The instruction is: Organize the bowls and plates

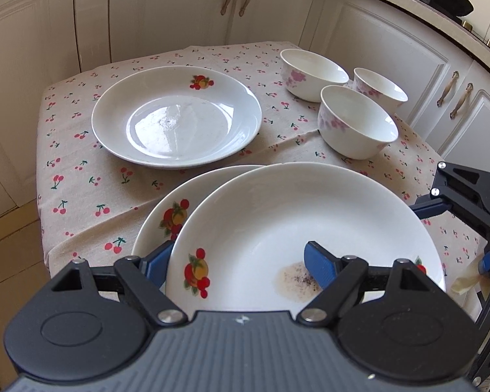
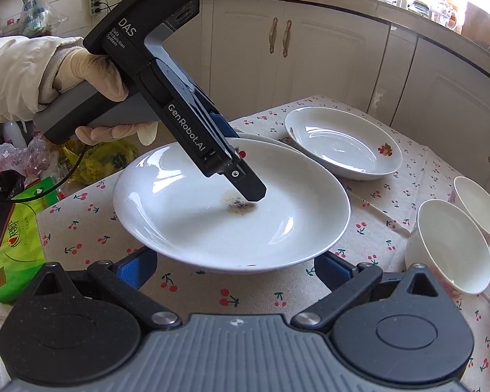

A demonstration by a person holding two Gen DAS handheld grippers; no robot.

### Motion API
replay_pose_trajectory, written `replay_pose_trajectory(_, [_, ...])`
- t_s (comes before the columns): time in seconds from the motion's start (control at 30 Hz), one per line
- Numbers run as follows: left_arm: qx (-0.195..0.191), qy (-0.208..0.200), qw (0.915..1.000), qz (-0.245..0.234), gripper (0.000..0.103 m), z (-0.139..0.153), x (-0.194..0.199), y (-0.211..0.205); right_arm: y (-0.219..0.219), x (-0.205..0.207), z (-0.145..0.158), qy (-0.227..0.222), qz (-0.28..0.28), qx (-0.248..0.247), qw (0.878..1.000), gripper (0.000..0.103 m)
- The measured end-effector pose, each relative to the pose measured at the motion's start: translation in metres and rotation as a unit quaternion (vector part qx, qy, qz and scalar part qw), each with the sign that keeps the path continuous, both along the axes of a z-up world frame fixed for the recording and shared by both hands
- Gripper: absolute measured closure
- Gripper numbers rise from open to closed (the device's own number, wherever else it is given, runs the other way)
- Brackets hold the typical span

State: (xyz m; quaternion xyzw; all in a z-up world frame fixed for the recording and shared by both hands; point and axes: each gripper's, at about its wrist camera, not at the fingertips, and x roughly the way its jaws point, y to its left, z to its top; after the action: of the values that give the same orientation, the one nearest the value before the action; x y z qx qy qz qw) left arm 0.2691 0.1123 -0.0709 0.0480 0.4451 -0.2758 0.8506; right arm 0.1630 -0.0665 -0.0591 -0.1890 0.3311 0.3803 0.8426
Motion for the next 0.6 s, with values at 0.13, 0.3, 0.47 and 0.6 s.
replay_pose_trajectory(0.13, [0.003,-0.002,1.0000,-0.001,0.019,-0.0008,0.0005,0.0006,0.0020,0.0010,-0.0003,0.000,0.000,-0.004,1.000,0.000])
replay_pose_trajectory(0.3, [0.004,-0.003,1.0000,0.001,0.019,0.0015,0.0022,0.0011,0.0035,0.0045,-0.0005,0.002,0.000,-0.009,1.000,0.000])
replay_pose_trajectory(0.47, [0.015,-0.003,0.9999,0.001,0.019,0.0028,-0.0002,0.0011,0.0042,0.0043,0.0000,0.004,0.000,-0.009,1.000,0.000])
replay_pose_trajectory(0.6, [0.019,-0.001,0.9998,0.006,0.019,0.0035,-0.0041,0.0028,0.0043,0.0044,-0.0001,0.004,0.003,-0.009,1.000,0.000])
